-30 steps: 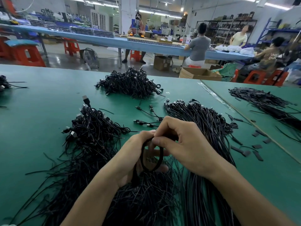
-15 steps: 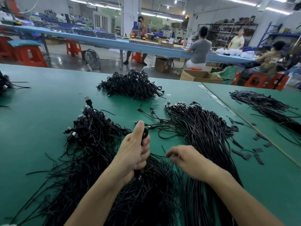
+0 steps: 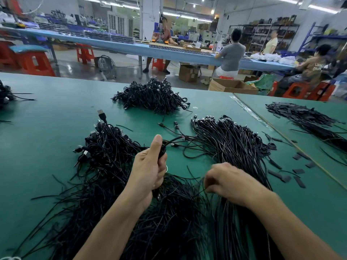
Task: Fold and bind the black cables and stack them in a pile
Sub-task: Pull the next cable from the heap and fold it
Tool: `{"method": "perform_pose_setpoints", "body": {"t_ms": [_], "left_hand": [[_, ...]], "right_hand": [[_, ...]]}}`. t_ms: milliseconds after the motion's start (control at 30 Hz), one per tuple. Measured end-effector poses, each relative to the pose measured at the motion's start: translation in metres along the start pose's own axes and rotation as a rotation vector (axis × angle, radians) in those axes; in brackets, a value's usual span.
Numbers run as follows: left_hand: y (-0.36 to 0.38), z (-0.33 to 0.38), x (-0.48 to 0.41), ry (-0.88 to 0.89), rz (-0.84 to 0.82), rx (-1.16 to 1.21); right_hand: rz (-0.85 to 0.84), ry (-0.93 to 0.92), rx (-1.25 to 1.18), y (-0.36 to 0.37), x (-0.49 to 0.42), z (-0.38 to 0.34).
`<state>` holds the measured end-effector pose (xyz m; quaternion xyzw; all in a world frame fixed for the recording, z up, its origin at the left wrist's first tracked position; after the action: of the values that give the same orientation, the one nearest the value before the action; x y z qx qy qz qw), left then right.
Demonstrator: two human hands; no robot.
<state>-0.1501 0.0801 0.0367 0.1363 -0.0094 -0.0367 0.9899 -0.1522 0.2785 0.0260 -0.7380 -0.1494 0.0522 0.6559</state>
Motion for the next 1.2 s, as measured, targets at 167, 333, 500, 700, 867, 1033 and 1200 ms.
{"method": "perform_pose_setpoints", "body": {"t_ms": [167, 333, 500, 700, 867, 1033, 1200], "left_hand": [[0.007, -0.002, 0.004, -0.032, -0.038, -0.024], [0.020, 0.004, 0.010, 0.046, -0.131, -0.144], [0.022, 0.014, 0.012, 0.174, -0.120, -0.077], [0.017, 0.015, 0.014, 0.223, -0.013, 0.013], [0.013, 0.011, 0.008, 0.146, -0.002, 0.044], [0.015, 0.003, 0.008, 0.150, -0.079, -0.014], [0.019, -0.016, 0.010, -0.181, -0.254, -0.029]], "right_hand": [[0.366, 0.086, -0.364, -0.048, 0.011, 0.010], [0.519, -0.036, -0.918, -0.055, 0.015, -0.035], [0.514, -0.213, -0.853, -0.054, 0.023, -0.074], [0.596, -0.215, -0.545, -0.061, 0.033, -0.085], [0.658, -0.297, -0.273, -0.059, 0.042, -0.101], [0.721, -0.481, 0.181, -0.064, 0.053, -0.127], [0.599, -0.586, 0.207, -0.074, 0.050, -0.126]]}}
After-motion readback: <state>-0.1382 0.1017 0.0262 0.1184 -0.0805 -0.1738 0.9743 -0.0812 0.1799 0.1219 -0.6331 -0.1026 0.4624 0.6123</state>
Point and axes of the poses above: each hand's wrist, its own x-axis away from the middle knuckle, its own y-axis out of the palm, z = x × y, the point moved 6 cm from there along -x, towards the middle knuckle, and after that the axes turned 1 degree about y, right-handed, at the moved point
